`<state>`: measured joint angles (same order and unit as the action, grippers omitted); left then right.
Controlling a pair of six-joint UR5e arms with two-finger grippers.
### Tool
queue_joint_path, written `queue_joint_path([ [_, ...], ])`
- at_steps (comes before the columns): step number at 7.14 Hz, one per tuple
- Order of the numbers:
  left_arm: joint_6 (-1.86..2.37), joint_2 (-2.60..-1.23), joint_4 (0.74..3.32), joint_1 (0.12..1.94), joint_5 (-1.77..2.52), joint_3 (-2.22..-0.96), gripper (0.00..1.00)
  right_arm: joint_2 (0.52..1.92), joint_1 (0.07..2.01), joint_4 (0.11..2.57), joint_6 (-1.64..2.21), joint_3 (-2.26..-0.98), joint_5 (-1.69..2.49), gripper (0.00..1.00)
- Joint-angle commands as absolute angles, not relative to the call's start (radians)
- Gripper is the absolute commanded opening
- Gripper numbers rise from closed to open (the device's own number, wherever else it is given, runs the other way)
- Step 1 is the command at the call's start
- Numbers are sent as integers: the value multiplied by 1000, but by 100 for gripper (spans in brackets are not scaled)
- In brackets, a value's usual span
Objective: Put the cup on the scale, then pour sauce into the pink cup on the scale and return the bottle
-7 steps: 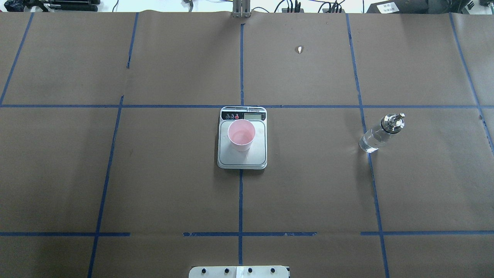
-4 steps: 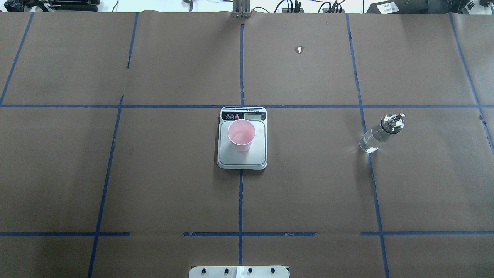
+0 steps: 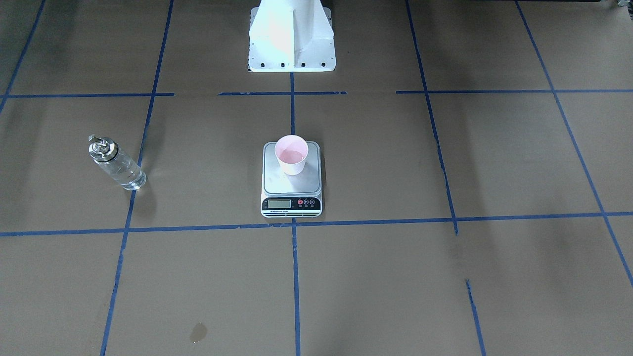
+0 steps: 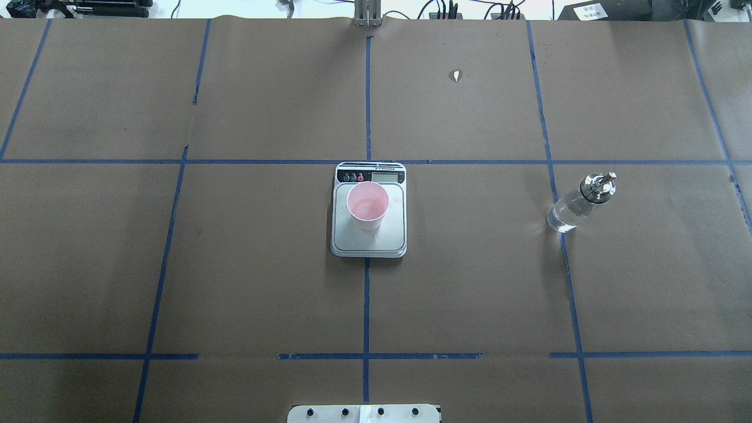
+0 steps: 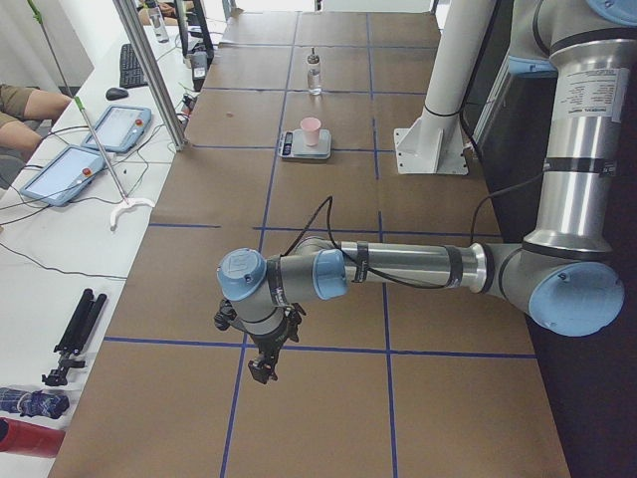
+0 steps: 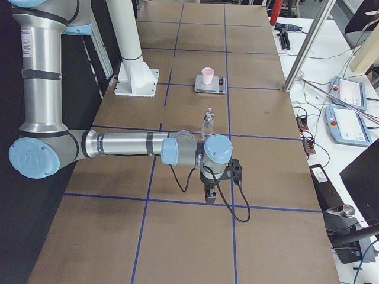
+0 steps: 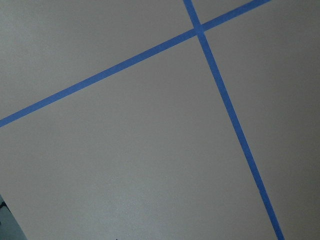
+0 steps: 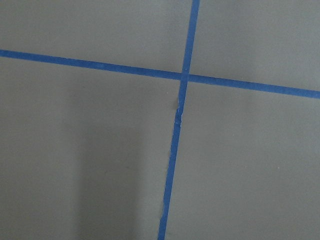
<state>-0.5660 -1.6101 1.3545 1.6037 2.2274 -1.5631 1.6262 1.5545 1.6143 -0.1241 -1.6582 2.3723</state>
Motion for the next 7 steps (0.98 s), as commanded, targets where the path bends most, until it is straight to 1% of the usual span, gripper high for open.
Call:
queue_joint_path([
  [1, -561, -1612, 1356, 1605, 2229, -1566, 100, 1628, 1568, 1572, -86, -1644, 2373, 100],
  [3, -530, -1606, 1435, 1606, 2229, -1559, 100, 1623, 1580, 1572, -84, -1646, 2373, 100],
  [5, -381, -1603, 1506, 1618, 2230, -1559, 100, 1620, 1578, 1572, -84, -1646, 2372, 100],
  [7, -249, -1600, 1511, 1621, 2320, -1560, 100, 1617, 1578, 1571, -84, -1646, 2372, 100],
])
